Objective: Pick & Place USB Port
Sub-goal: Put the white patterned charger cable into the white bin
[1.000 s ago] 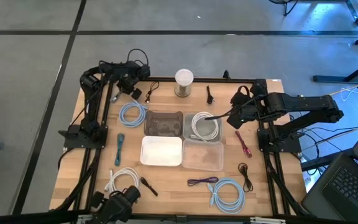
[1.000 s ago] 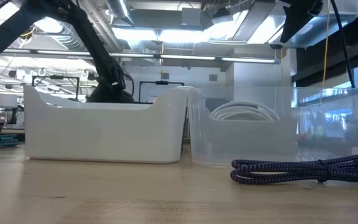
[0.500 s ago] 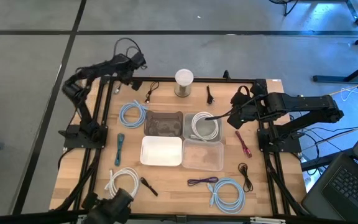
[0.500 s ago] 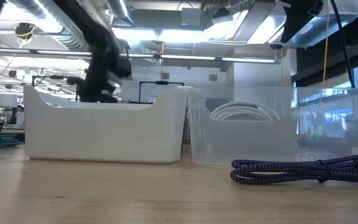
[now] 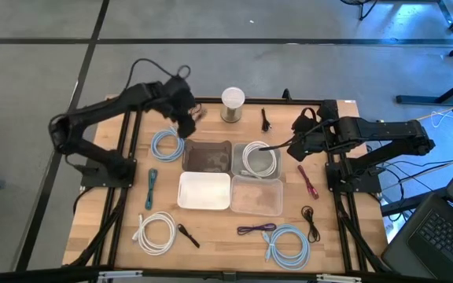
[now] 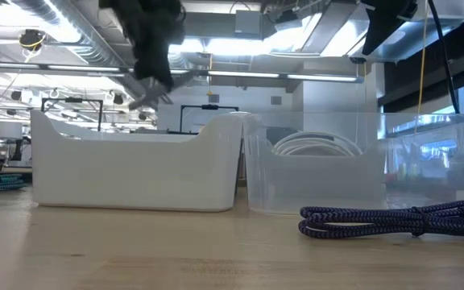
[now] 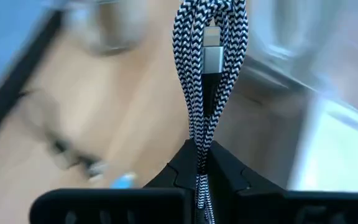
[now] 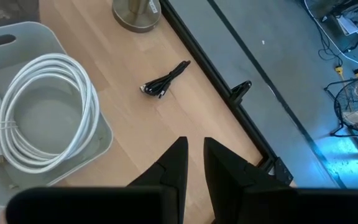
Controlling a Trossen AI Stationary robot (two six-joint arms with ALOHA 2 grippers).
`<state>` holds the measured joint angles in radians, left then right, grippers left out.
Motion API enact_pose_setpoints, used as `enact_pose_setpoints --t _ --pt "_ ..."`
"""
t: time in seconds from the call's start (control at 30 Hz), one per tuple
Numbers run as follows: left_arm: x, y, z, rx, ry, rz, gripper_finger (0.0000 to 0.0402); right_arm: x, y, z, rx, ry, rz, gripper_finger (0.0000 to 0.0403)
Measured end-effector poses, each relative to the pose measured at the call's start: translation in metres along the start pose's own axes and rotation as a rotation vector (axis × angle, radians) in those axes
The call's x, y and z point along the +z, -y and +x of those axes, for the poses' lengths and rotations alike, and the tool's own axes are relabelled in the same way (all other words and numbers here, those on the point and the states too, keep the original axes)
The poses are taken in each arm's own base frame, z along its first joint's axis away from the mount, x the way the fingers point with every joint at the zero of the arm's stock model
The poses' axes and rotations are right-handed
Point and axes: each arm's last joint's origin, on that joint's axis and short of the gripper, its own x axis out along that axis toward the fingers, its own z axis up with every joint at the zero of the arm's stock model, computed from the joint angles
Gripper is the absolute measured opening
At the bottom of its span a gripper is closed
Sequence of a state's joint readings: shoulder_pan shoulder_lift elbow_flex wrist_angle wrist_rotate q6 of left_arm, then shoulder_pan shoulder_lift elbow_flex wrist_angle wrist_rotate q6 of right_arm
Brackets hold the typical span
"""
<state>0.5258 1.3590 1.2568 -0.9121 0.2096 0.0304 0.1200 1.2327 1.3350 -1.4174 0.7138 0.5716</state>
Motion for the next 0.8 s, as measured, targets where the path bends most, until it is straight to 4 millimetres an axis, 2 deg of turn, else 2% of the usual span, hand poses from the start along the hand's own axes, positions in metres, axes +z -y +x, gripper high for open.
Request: enact_pose_setpoints --t 0.17,0.33,0.47,0.6,0.8 --pt "-0.007 0.052 0.005 -0.116 -0.048 0.223 0.0010 0.002 -0.001 0.000 0.009 0.015 0.015 0.0056" --pt "-0.013 0.090 0.019 -0.132 -0.099 0.312 0.0010 0.004 -0.002 0.000 0.021 0.033 0.030 0.0056" --pt "-0.018 0.108 0.026 -0.110 -0.120 0.317 0.0010 0.005 -0.003 0.000 0.026 0.041 0.039 0.0056" --pt "-0.022 0.121 0.025 -0.123 -0.125 0.270 0.0012 0.005 -0.003 0.000 0.031 0.039 0.039 0.0056" --pt "-0.027 0.142 0.025 -0.169 -0.109 0.290 0.0010 0.005 -0.003 0.000 0.029 0.041 0.037 0.0056"
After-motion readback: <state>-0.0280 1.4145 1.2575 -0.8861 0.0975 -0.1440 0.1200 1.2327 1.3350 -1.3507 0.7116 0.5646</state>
